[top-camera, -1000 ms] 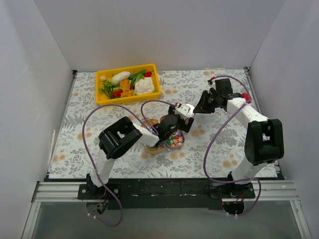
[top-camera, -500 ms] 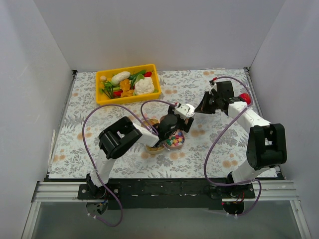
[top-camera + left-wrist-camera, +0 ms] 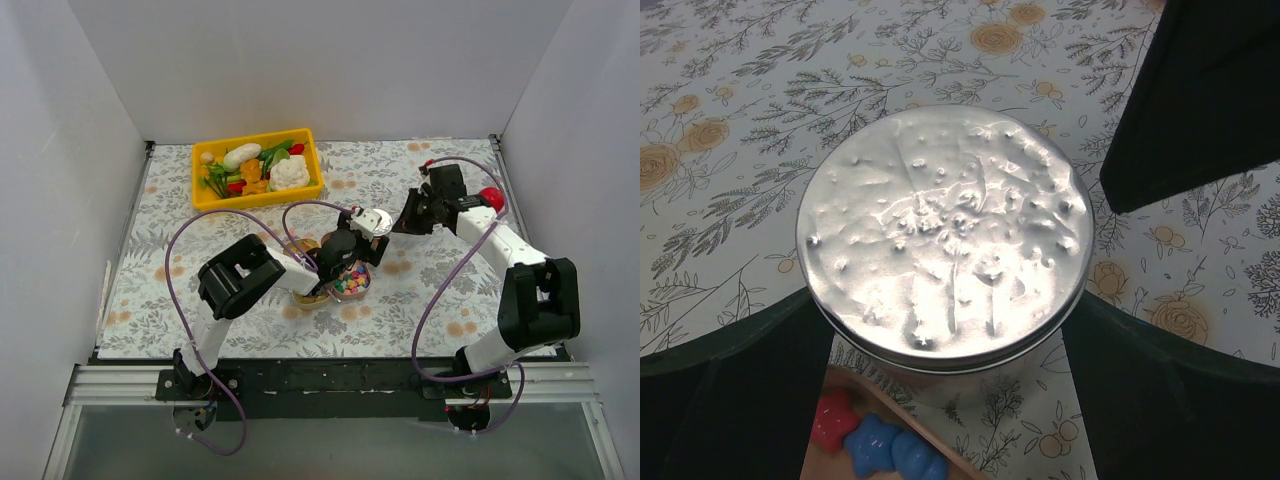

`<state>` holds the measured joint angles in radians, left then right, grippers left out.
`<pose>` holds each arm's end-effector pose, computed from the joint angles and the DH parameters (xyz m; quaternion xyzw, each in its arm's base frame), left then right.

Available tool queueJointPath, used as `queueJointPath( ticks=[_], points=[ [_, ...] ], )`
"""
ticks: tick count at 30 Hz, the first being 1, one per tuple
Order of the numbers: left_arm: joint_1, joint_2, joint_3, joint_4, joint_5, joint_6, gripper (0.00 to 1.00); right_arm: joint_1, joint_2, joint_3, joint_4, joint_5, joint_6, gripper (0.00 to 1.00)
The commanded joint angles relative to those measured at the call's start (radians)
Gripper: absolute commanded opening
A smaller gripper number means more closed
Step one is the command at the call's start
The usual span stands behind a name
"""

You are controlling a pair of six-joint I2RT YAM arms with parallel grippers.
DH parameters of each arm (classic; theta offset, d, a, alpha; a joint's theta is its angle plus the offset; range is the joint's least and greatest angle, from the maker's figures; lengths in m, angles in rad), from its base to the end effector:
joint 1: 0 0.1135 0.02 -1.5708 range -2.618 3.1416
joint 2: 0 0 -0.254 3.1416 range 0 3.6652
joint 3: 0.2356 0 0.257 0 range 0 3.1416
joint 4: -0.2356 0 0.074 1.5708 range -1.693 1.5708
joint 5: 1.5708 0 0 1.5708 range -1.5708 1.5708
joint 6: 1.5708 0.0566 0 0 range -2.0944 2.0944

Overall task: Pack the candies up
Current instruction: Screw the bottle lid onto the packing bottle.

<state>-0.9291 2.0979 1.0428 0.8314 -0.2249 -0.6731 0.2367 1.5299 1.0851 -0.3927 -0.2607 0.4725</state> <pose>0.2790 -0.3523 0.1166 0.0297 0.7793 -0.3841 0.4943 0.3340 0.0956 0.2183 0.0626 0.9247 0.2372 0.2912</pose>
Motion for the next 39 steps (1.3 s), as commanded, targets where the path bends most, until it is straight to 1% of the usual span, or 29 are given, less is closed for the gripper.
queueJointPath(
  ticks=[1, 3, 4, 6, 7, 9, 10, 12, 13, 16, 20, 21, 23, 24, 25, 27, 32, 36, 39],
  points=[
    [-0.014, 0.022, -0.027, -0.161, 0.041, -0.022, 0.85, -0.036, -0.028, 0.099, -0.017, 0.054, -0.024, 0.20],
    [-0.017, 0.021, -0.029, -0.161, 0.041, -0.022, 0.85, -0.053, 0.010, 0.142, -0.018, 0.023, -0.049, 0.25],
    [-0.016, 0.021, -0.029, -0.163, 0.039, -0.022, 0.85, -0.057, 0.024, 0.151, -0.012, -0.018, -0.061, 0.28],
    [-0.016, 0.022, -0.027, -0.166, 0.038, -0.022, 0.85, -0.056, 0.068, 0.188, -0.011, -0.054, -0.089, 0.31],
    [-0.016, 0.022, -0.023, -0.169, 0.038, -0.022, 0.85, -0.057, 0.079, 0.199, -0.006, -0.096, -0.097, 0.33],
    [-0.017, 0.021, -0.021, -0.175, 0.036, -0.022, 0.85, -0.056, 0.110, 0.213, -0.008, -0.117, -0.101, 0.36],
    [-0.017, 0.019, -0.020, -0.176, 0.036, -0.020, 0.85, -0.056, 0.119, 0.214, -0.006, -0.139, -0.104, 0.40],
    [-0.020, 0.016, -0.018, -0.178, 0.035, -0.020, 0.85, -0.057, 0.136, 0.208, -0.009, -0.149, -0.104, 0.43],
    [-0.019, 0.016, -0.020, -0.179, 0.033, -0.019, 0.85, -0.056, 0.141, 0.202, -0.005, -0.153, -0.104, 0.47],
    [-0.019, 0.013, -0.023, -0.178, 0.035, -0.022, 0.85, -0.056, 0.144, 0.176, 0.006, -0.166, -0.104, 0.49],
    [-0.022, 0.014, -0.021, -0.176, 0.039, -0.022, 0.85, -0.057, 0.165, 0.171, 0.014, -0.213, -0.101, 0.49],
    [-0.020, 0.014, -0.020, -0.176, 0.039, -0.022, 0.85, -0.057, 0.171, 0.174, 0.011, -0.221, -0.101, 0.49],
    [-0.022, 0.014, -0.018, -0.176, 0.041, -0.022, 0.85, -0.057, 0.194, 0.180, 0.005, -0.242, -0.103, 0.42],
    [-0.024, 0.014, -0.018, -0.176, 0.041, -0.022, 0.85, -0.057, 0.200, 0.180, 0.005, -0.244, -0.103, 0.37],
    [-0.022, 0.014, -0.018, -0.176, 0.041, -0.019, 0.85, -0.057, 0.210, 0.182, -0.003, -0.245, -0.103, 0.30],
    [-0.024, 0.014, -0.021, -0.175, 0.039, -0.020, 0.85, -0.057, 0.214, 0.176, -0.005, -0.247, -0.107, 0.26],
    [-0.022, 0.017, -0.017, -0.176, 0.038, -0.019, 0.85, -0.057, 0.207, 0.150, -0.005, -0.236, -0.107, 0.20],
    [-0.024, 0.025, -0.013, -0.181, 0.035, -0.016, 0.85, -0.056, 0.179, 0.113, 0.000, -0.230, -0.100, 0.08],
    [-0.024, 0.028, -0.009, -0.183, 0.035, -0.017, 0.85, -0.054, 0.159, 0.085, -0.003, -0.238, -0.095, 0.01]
  ],
)
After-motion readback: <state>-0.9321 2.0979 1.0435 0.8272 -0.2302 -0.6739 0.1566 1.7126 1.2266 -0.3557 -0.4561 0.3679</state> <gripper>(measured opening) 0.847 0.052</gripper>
